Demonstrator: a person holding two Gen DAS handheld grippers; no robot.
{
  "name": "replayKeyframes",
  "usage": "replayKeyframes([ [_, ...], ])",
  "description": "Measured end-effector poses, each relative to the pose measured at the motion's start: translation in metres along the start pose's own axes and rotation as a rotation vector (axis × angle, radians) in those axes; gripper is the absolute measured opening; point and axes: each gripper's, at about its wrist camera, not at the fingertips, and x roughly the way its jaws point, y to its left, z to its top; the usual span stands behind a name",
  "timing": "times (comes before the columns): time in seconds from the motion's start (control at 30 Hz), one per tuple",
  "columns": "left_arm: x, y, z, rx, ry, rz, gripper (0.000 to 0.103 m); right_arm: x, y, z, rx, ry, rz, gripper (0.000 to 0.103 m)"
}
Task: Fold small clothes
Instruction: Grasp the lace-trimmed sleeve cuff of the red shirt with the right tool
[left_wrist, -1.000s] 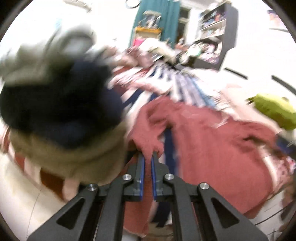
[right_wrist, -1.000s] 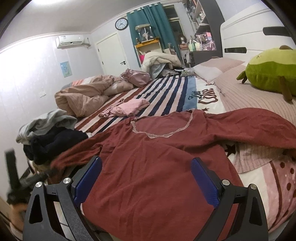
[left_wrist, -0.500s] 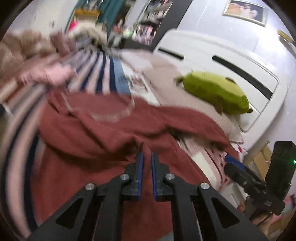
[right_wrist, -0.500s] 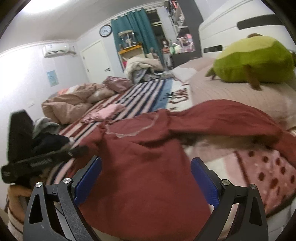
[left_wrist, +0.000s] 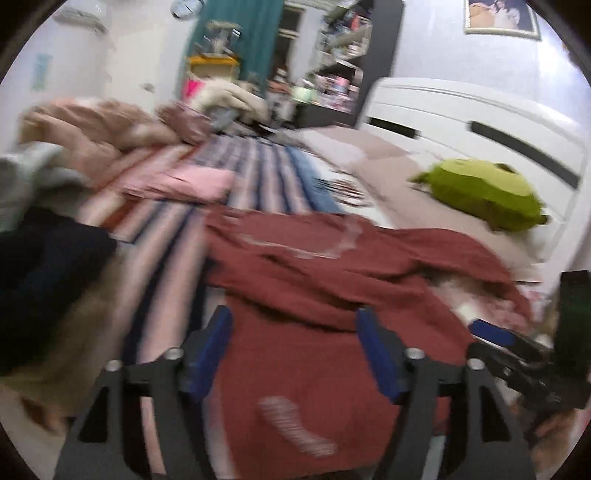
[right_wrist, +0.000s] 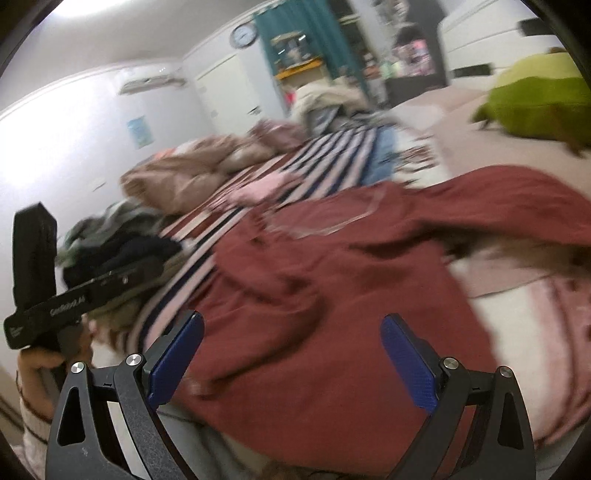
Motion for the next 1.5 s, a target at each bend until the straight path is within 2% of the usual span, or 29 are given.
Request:
replayKeyframes([
  [0.03,-0.004,0.008,-0.003,0.008,-0.007,0.043,0.072,0.008,0.008,-0.002,-0.006,0.020,0.018,0.096],
  [0.1,-0.008,0.020,-0.010,0.016,-0.004,0.083,0.076,0.029,0.025,-0.006,-0.021,0.071,0.061,0.096],
  [0.27,-0.013,0.045,-0.027,-0.011,-0.016,0.072,0.076,0.070,0.059,-0.023,-0.081,0.158,0.109,0.096],
  [0.33,-0.014,0.052,-0.032,-0.008,-0.024,0.061,0.078,0.088,0.067,-0.028,-0.099,0.195,0.089,0.096],
  [0.37,-0.013,0.056,-0.034,0.013,-0.020,0.036,0.086,0.096,0.070,-0.030,-0.107,0.209,0.075,0.097],
  [0.4,-0.012,0.056,-0.036,0.026,-0.018,0.023,0.090,0.102,0.072,-0.033,-0.123,0.215,0.047,0.097],
  [0.5,-0.012,0.057,-0.040,0.038,-0.042,0.049,0.097,0.106,0.080,-0.037,-0.178,0.205,-0.007,0.097],
  [0.57,-0.012,0.057,-0.041,0.035,-0.052,0.063,0.101,0.108,0.085,-0.039,-0.215,0.207,-0.045,0.094],
  [0.6,-0.012,0.058,-0.041,0.031,-0.055,0.065,0.101,0.109,0.086,-0.041,-0.240,0.207,-0.077,0.090],
  [0.67,-0.012,0.060,-0.040,0.021,-0.053,0.068,0.101,0.110,0.088,-0.042,-0.281,0.197,-0.149,0.061],
  [0.7,-0.013,0.061,-0.040,0.017,-0.054,0.075,0.101,0.109,0.089,-0.043,-0.310,0.188,-0.193,0.055],
  [0.77,-0.013,0.060,-0.041,0.017,-0.054,0.088,0.101,0.107,0.092,-0.042,-0.345,0.173,-0.207,0.033],
  [0.8,-0.012,0.060,-0.041,0.016,-0.052,0.088,0.101,0.105,0.091,-0.041,-0.340,0.168,-0.197,0.026],
  [0.87,-0.012,0.060,-0.040,0.008,-0.049,0.087,0.101,0.098,0.083,-0.036,-0.295,0.154,-0.175,0.009],
  [1.0,-0.011,0.054,-0.036,0.013,-0.047,0.077,0.101,0.069,0.056,-0.021,-0.196,0.078,-0.150,0.006],
  [1.2,-0.001,0.036,-0.026,0.005,-0.032,0.018,0.101,0.014,-0.012,0.000,-0.043,-0.022,-0.204,0.005],
  [1.4,0.027,0.017,-0.020,0.008,0.023,-0.003,0.101,-0.028,-0.072,-0.007,0.102,-0.041,-0.224,0.005],
  [1.5,0.045,0.014,-0.020,0.014,0.065,0.007,0.101,-0.038,-0.090,-0.013,0.113,-0.021,-0.224,0.007],
])
